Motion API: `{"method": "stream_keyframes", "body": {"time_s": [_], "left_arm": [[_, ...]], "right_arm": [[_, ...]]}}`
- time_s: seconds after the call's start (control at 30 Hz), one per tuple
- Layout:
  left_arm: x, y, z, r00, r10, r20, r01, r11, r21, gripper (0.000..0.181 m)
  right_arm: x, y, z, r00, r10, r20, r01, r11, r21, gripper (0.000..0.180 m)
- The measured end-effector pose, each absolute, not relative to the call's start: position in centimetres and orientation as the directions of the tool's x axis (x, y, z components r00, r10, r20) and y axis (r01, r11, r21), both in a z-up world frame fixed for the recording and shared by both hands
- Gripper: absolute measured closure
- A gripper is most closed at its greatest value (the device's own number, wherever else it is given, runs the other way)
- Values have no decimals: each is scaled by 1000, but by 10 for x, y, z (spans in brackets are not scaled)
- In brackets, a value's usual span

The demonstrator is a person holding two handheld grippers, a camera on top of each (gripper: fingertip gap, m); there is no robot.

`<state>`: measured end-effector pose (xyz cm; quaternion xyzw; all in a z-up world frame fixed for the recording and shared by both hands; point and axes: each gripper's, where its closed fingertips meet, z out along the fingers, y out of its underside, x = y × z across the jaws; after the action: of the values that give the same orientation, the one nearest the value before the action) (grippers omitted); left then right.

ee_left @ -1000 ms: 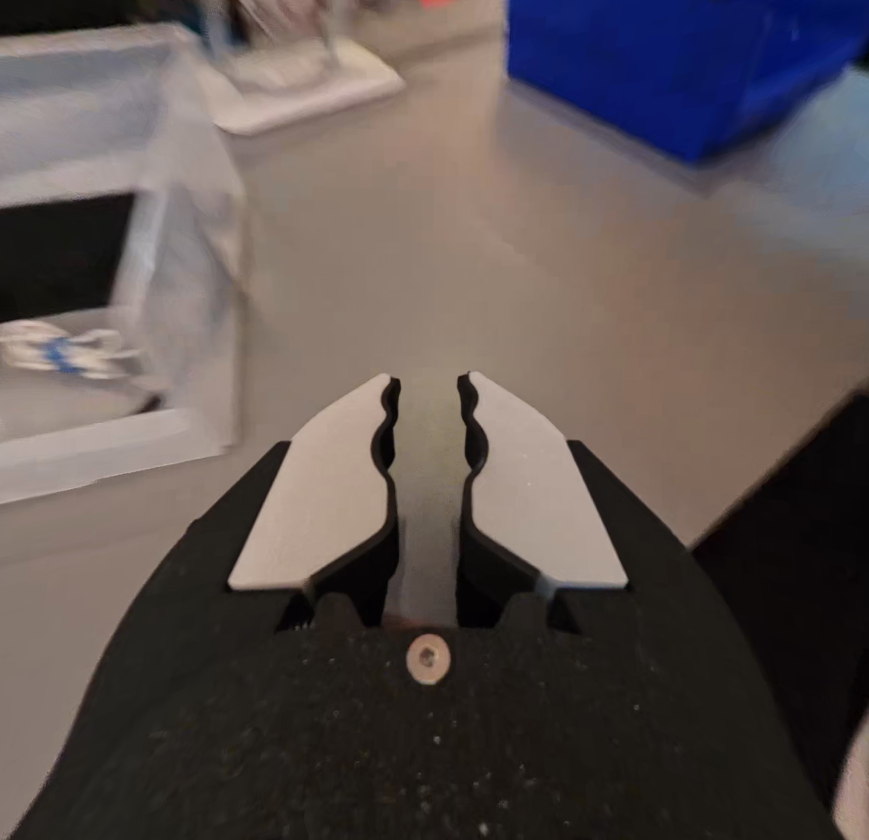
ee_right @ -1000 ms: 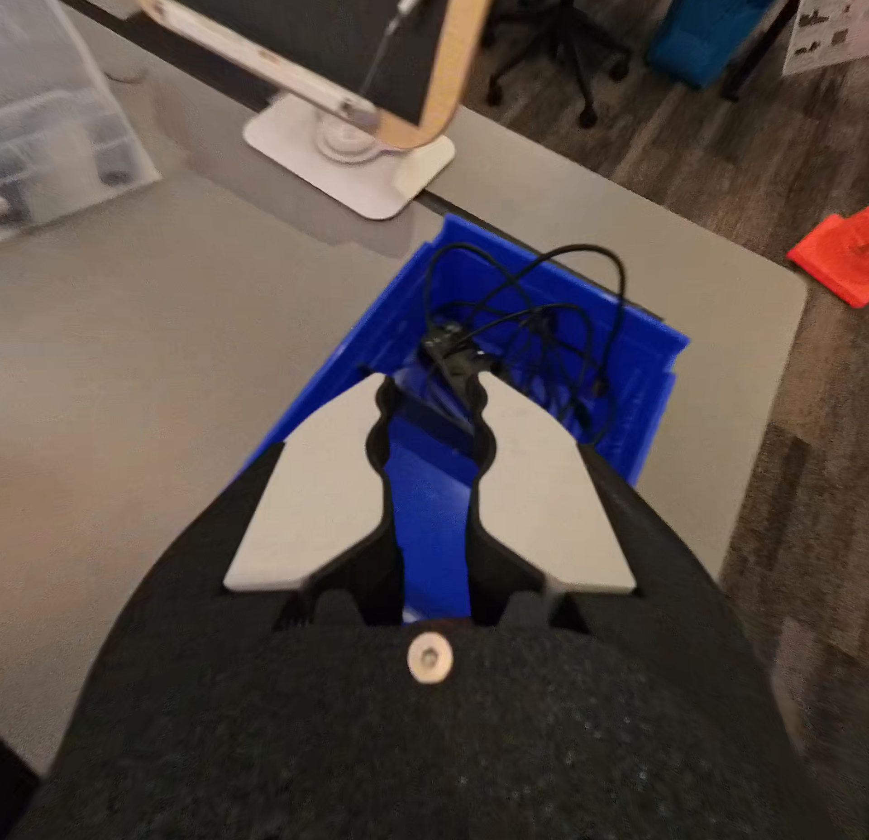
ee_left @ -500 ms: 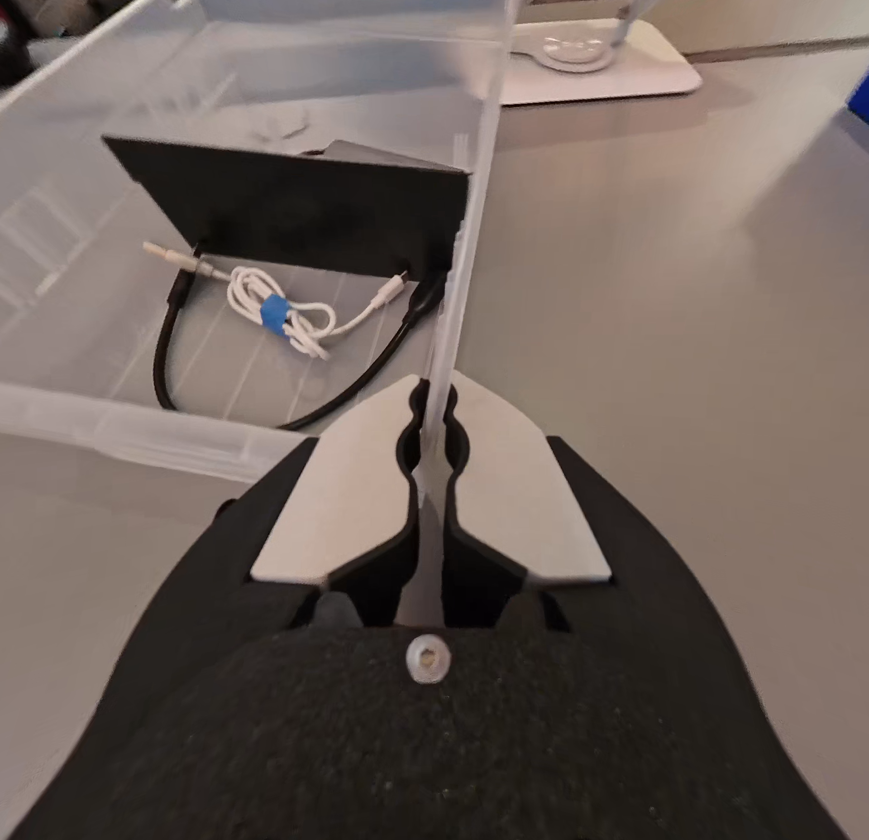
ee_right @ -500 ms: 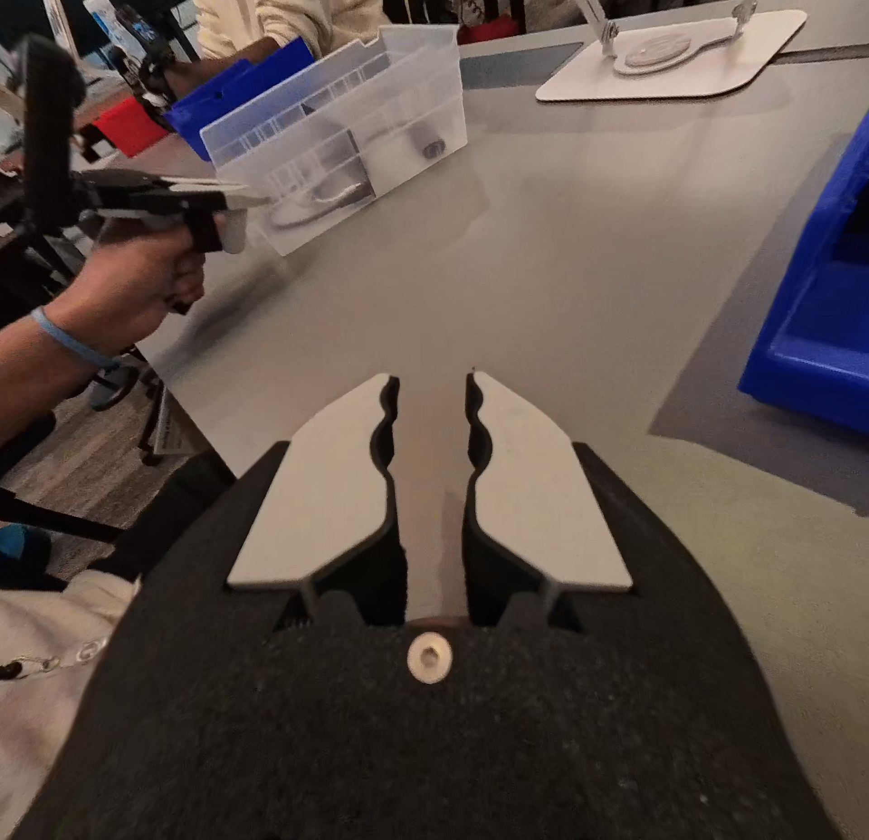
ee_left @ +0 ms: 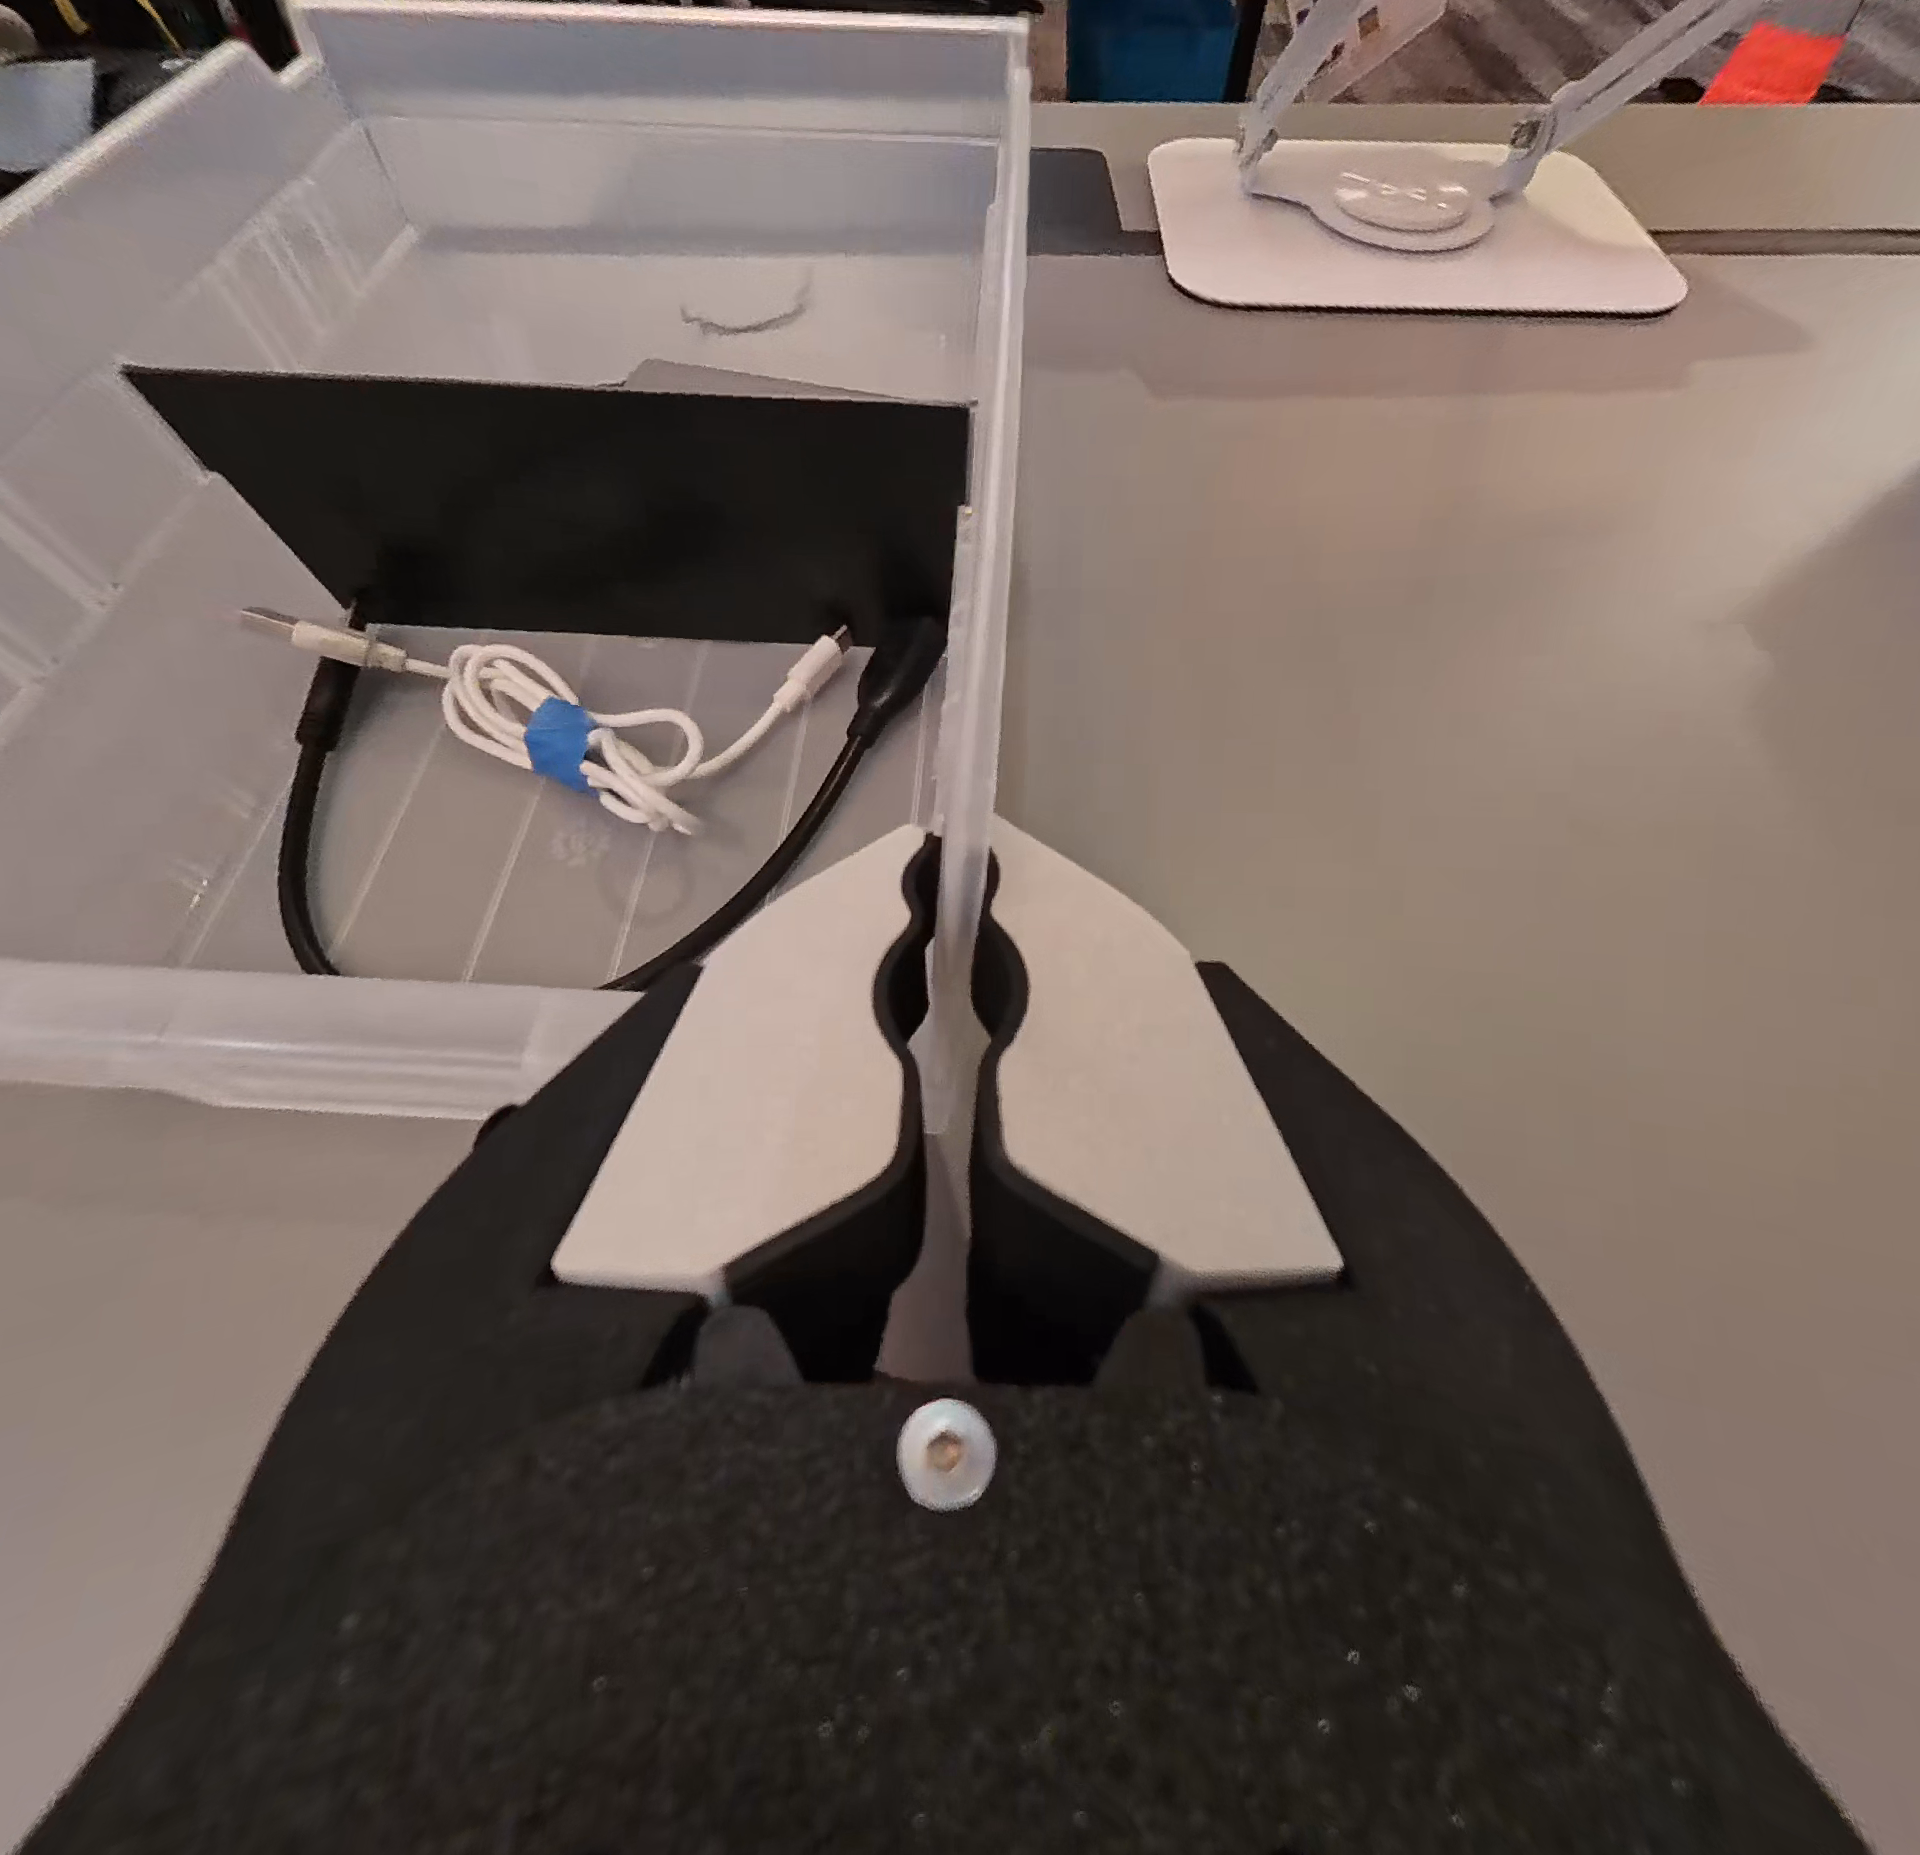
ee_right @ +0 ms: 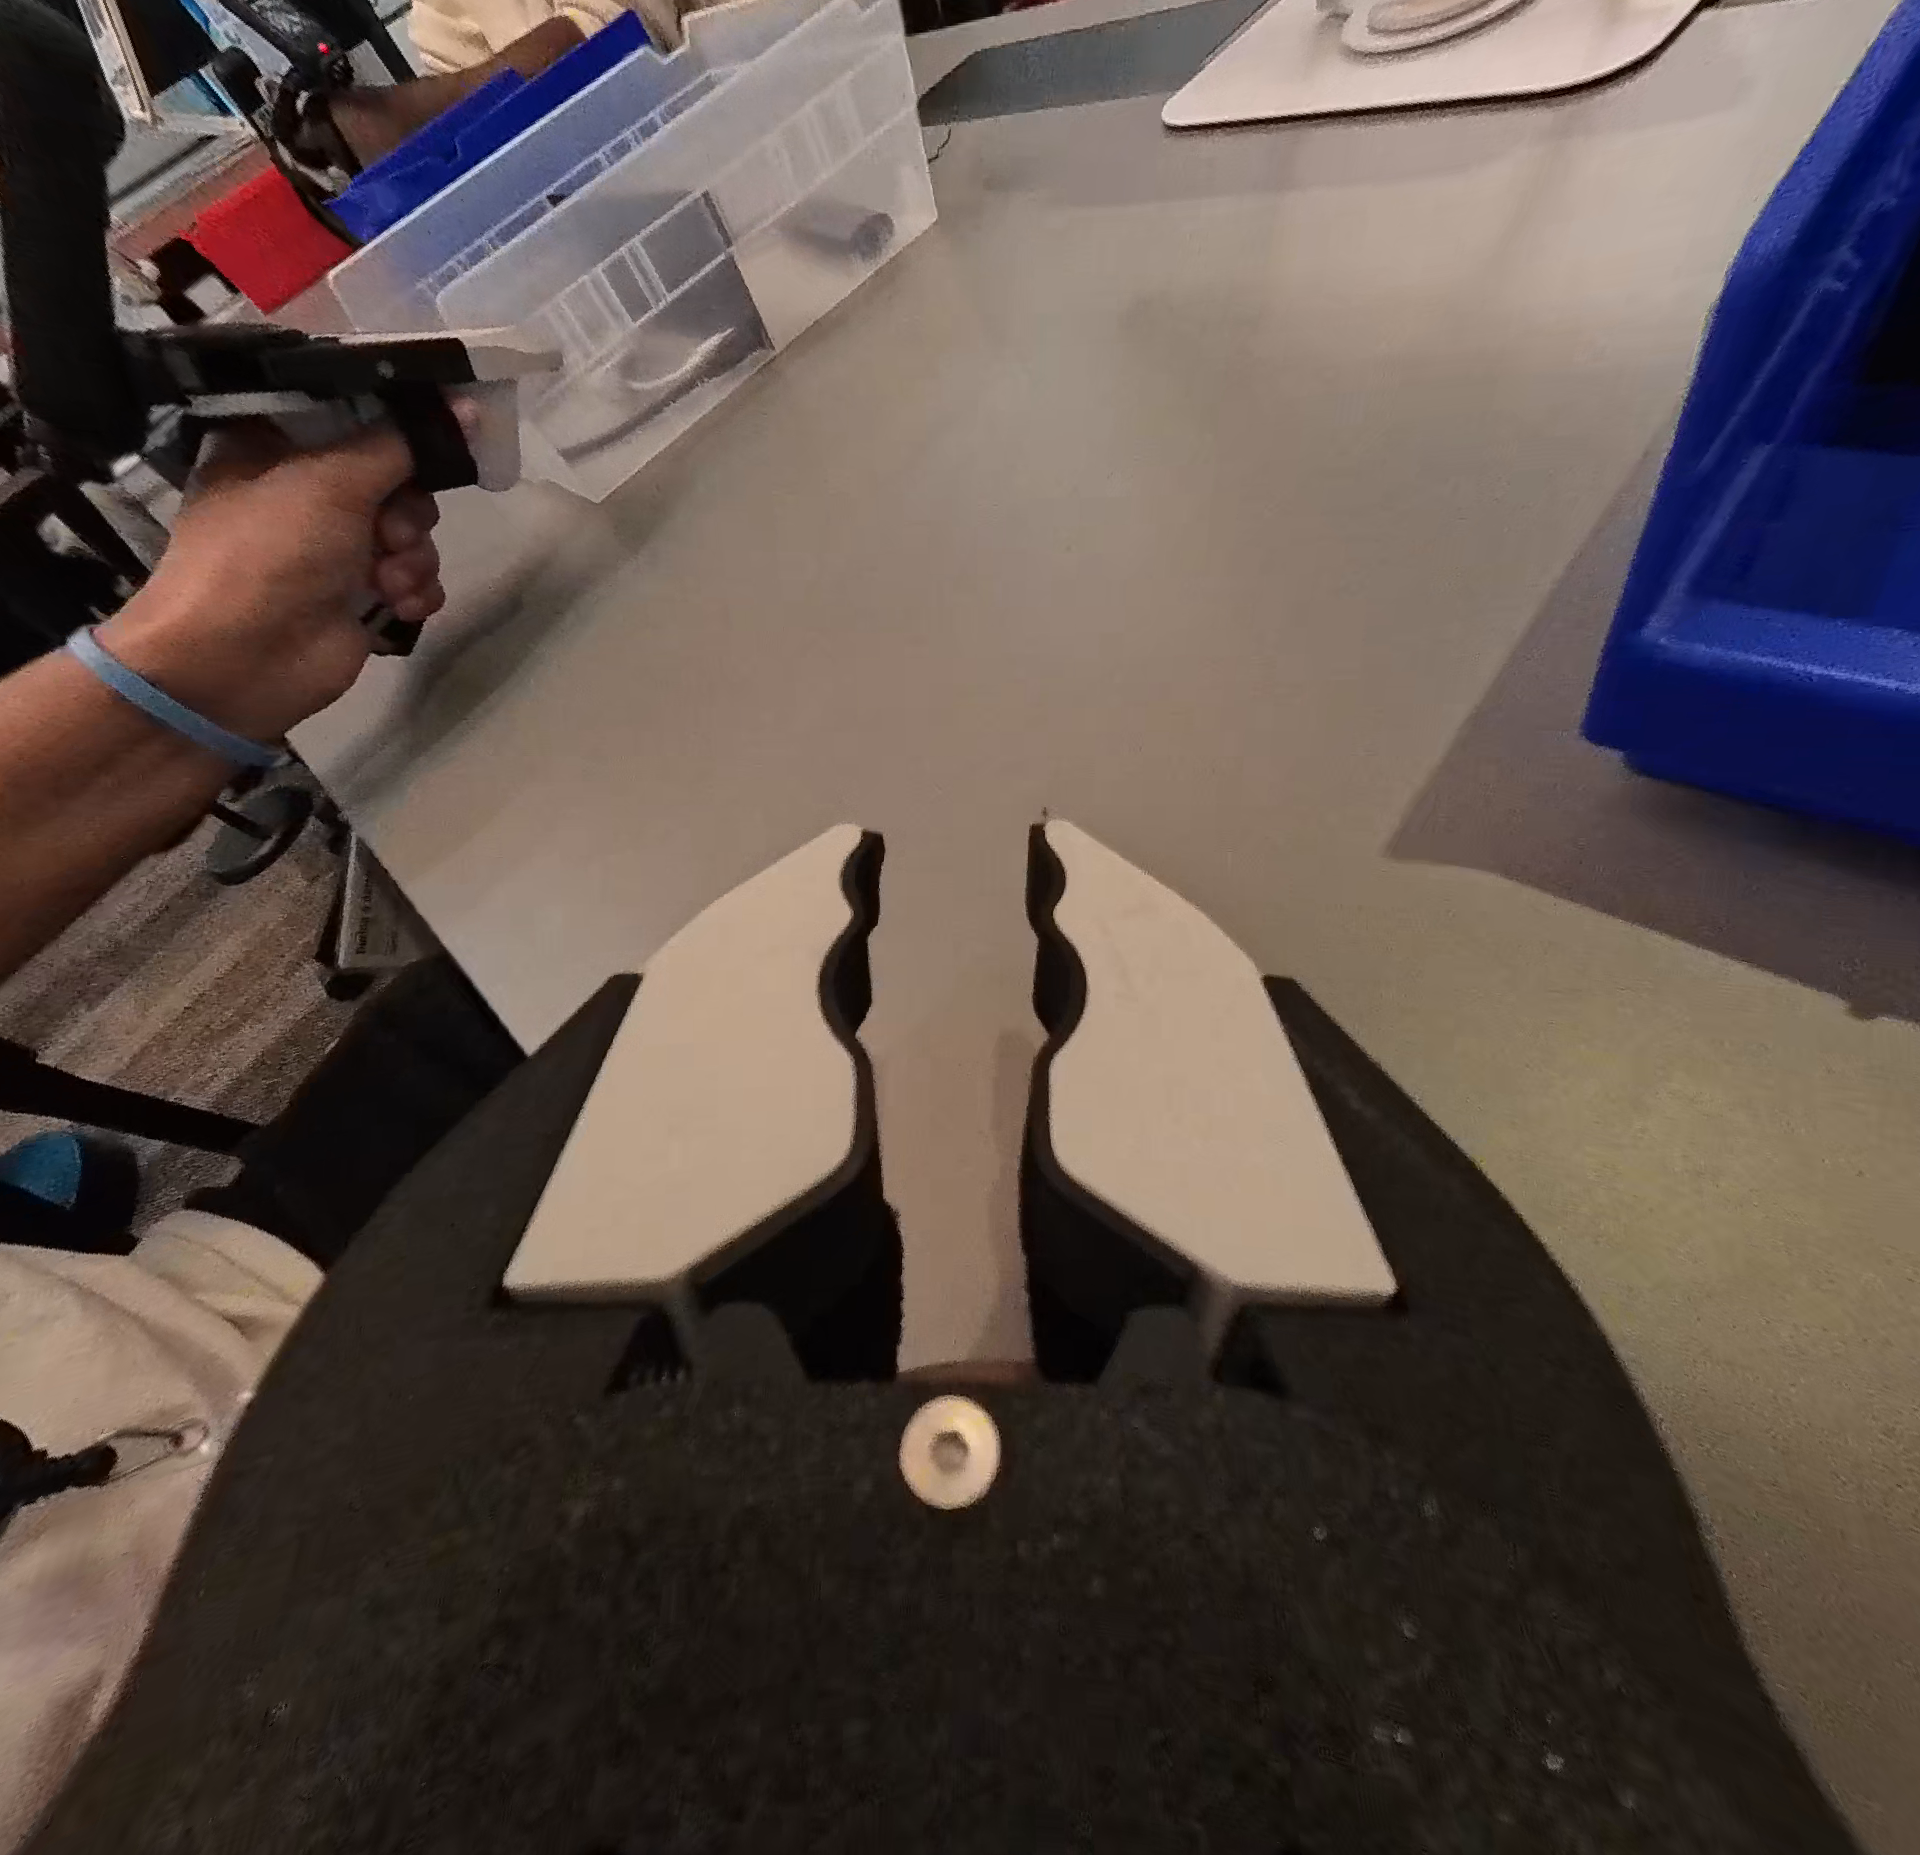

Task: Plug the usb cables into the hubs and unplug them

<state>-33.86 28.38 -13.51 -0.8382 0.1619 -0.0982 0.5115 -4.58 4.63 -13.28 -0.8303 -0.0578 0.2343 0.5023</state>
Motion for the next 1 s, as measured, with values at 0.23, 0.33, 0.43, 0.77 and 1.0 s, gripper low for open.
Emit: {"method": "stream_keyframes", "body": {"time_s": [0.23, 0.33, 0.43, 0.77, 1.0], "left_arm": [[-334, 288, -134, 929, -369, -27, -185, -400, -898, 178], [-336, 280, -135, 924, -378, 55, -129, -444, -887, 146], [-330, 249, -122, 894, -414, 173, -38, -454, -890, 125], [-347, 184, -99, 785, -580, 218, -39, -398, -917, 137], [-360, 197, -110, 515, -855, -69, -461, -207, -863, 144]], "right_arm": [[-37, 52, -138, 899, 300, -319, -140, -493, -858, 153], [-23, 54, -138, 931, 252, -266, -121, -474, -872, 153], [-6, 57, -137, 955, 191, -227, -120, -451, -884, 151], [10, 64, -137, 954, 132, -270, -186, -445, -876, 152], [2, 71, -133, 940, 150, -305, -215, -434, -875, 152]]}}
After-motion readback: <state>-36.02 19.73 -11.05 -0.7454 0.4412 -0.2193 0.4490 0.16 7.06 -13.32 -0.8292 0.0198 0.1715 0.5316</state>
